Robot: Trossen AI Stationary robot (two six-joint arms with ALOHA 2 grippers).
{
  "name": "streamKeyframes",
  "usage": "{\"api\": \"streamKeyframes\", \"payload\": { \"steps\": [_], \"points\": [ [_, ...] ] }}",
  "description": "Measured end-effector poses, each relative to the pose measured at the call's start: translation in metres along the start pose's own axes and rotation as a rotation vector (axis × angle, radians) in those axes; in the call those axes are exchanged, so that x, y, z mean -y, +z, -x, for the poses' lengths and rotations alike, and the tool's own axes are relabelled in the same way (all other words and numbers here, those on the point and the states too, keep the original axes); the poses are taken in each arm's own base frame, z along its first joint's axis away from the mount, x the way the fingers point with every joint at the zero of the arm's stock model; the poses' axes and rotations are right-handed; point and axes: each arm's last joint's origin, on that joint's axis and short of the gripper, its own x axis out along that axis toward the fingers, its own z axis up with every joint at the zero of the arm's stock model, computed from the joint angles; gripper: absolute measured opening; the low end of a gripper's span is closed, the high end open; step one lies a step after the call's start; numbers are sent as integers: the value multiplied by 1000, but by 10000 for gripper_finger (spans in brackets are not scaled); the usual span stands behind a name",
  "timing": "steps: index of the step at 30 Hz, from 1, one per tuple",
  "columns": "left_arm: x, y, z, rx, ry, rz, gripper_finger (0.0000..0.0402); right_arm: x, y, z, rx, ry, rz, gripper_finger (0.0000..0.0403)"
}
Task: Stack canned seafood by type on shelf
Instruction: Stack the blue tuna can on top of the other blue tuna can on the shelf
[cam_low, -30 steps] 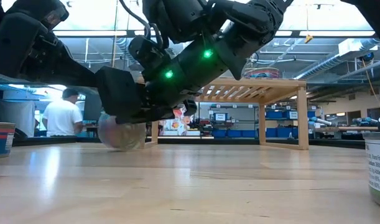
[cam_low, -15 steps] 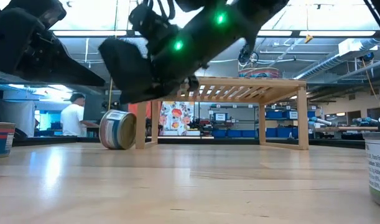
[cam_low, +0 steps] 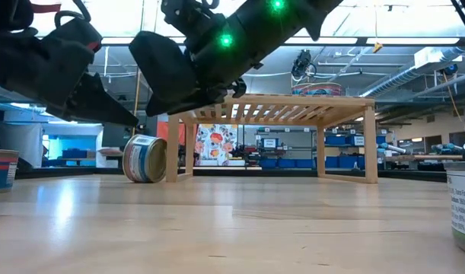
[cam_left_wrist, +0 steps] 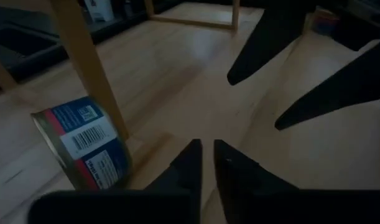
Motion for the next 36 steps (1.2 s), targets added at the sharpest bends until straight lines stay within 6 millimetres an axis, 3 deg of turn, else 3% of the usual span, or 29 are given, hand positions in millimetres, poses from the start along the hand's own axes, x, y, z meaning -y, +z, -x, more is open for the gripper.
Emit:
{"api": "streamKeyframes", "payload": {
  "steps": [9,19,25,36],
  "points": [
    [-1,-1,-1,23,34,-13,184,1,-2,0,-16,-24,26,247],
    [-6,-18,-9,40,158,-51,304,0,-4,2,-27,-23,32,257],
    [-18,-22,-15,44,245,76,333,0,-7,2,-51,-27,28,259],
    [-29,-19,-31,9,313,147,337,0,-7,2,-53,-27,25,258]
  ]
}}
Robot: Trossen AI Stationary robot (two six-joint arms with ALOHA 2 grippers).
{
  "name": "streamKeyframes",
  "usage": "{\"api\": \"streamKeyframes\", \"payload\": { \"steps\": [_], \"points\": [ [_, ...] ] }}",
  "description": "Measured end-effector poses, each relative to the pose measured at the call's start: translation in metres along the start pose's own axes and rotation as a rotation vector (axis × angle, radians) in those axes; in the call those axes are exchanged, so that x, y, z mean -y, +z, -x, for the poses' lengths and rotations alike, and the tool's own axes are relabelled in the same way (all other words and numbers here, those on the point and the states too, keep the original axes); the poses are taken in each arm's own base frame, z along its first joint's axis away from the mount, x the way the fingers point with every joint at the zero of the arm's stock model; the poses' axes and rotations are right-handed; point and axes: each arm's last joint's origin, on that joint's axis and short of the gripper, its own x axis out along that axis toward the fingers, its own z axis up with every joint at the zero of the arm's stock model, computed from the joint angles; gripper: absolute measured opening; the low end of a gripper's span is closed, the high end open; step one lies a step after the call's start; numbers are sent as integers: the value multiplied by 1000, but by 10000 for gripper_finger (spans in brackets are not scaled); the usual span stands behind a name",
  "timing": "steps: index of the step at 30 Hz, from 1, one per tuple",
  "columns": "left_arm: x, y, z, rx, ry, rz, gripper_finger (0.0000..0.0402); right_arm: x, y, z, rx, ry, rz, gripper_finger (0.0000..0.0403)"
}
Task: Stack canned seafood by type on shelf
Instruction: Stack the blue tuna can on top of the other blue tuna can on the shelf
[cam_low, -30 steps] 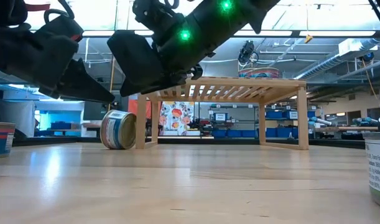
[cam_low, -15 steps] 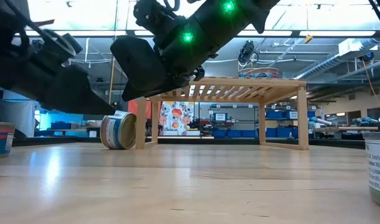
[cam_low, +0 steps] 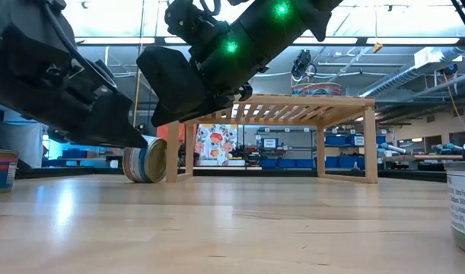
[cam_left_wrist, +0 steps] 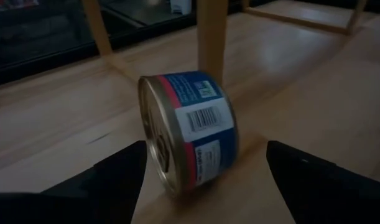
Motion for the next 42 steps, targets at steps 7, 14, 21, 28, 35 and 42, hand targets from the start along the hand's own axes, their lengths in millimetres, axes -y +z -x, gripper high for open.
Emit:
{"api": "streamKeyframes", "payload": {
  "steps": [7,14,21,28,35,42],
  "points": [
    [-2,2,-7,1,30,20,338,0,0,0,0,0,-2,259],
    [-3,4,-16,-23,53,45,338,0,0,0,1,0,-3,258],
    [-6,7,-24,-21,85,71,337,0,0,0,1,0,-3,256],
    [-8,10,-31,-19,112,96,337,0,0,0,1,0,-3,258],
    [-14,12,-41,-80,132,63,330,0,0,0,1,1,-3,254],
    [-22,8,-43,-165,157,-5,266,-1,0,1,1,3,0,255]
  ]
}}
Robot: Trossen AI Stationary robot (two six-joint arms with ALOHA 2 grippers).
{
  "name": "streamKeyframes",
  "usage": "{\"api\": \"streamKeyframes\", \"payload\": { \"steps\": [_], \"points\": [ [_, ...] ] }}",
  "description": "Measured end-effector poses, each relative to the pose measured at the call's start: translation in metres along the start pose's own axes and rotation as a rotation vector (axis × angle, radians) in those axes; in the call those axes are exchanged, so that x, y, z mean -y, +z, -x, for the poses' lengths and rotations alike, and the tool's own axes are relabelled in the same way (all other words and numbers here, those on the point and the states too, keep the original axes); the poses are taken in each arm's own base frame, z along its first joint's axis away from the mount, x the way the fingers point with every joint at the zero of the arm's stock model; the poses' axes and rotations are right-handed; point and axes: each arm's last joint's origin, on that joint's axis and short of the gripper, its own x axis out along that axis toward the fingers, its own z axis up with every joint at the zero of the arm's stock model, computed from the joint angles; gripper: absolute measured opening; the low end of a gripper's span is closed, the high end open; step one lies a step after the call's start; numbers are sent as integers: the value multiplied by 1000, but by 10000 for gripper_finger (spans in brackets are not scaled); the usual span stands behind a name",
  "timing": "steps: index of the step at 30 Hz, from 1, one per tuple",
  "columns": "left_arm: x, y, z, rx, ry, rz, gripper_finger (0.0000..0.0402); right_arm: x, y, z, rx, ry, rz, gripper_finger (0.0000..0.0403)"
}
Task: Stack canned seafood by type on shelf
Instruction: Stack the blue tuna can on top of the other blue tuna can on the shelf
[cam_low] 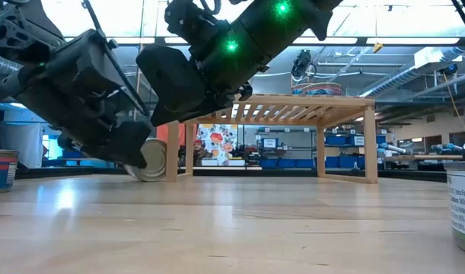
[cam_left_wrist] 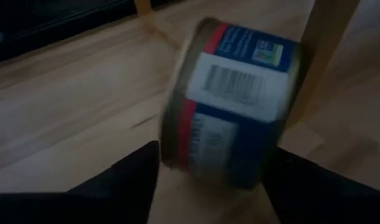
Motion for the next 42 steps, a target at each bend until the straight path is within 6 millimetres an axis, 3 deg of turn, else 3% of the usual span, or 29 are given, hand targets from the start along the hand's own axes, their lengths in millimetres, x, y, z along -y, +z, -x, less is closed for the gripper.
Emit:
{"api": "streamKeyframes", "payload": {
  "steps": [6,16,31,42],
  "points": [
    [-2,-2,1,-17,9,-42,197,0,0,0,-1,0,2,256],
    [3,-12,17,-42,-71,-121,213,0,-2,0,-17,13,13,255],
    [13,-31,75,-105,-416,-240,205,-1,-2,0,-28,60,37,257],
    [30,-27,91,5,-588,-303,205,2,5,8,-83,290,184,260]
  ]
}}
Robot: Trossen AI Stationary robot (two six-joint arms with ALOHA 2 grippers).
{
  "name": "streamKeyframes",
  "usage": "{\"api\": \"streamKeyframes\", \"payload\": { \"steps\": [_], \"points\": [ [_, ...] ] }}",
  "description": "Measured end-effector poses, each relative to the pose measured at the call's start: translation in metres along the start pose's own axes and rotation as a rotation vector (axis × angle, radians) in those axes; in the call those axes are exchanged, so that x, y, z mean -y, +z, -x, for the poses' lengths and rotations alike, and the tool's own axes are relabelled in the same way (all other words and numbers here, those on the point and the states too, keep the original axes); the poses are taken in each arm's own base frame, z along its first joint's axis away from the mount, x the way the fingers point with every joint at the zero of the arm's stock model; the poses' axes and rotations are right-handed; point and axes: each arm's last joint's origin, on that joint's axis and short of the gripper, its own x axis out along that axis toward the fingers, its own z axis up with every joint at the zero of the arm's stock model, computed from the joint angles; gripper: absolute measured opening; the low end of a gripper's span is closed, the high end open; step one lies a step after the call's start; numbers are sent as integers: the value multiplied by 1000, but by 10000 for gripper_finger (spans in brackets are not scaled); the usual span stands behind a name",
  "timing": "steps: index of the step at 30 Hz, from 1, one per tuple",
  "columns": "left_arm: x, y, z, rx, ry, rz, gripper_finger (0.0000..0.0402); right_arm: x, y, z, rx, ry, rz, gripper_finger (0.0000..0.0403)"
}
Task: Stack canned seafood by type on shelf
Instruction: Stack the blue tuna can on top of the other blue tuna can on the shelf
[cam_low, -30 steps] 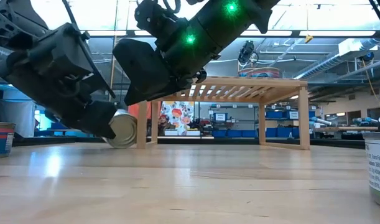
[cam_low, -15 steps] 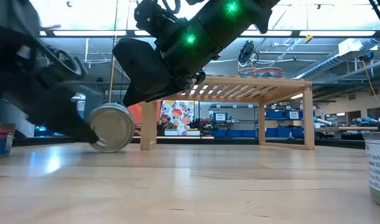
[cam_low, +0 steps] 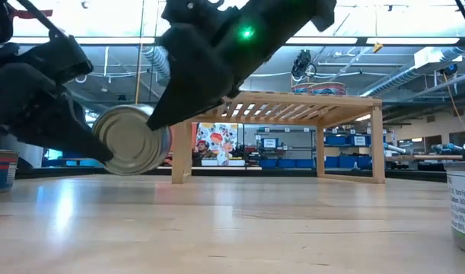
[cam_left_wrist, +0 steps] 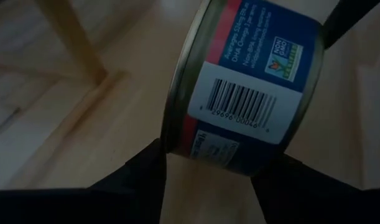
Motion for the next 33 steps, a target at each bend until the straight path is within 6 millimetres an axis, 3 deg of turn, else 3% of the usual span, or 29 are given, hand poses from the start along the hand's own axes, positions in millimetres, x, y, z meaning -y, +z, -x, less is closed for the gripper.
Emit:
{"api": "streamKeyframes", "payload": {
  "steps": [6,12,26,33],
  "points": [
    [2,4,0,35,-3,20,205,12,13,28,-34,46,53,267],
    [5,8,0,62,-26,7,205,24,32,54,15,103,-52,277],
    [9,13,1,100,-57,-15,205,15,26,42,29,40,-62,333],
    [11,17,1,125,-67,-4,205,10,25,37,51,99,-57,329]
  ]
}}
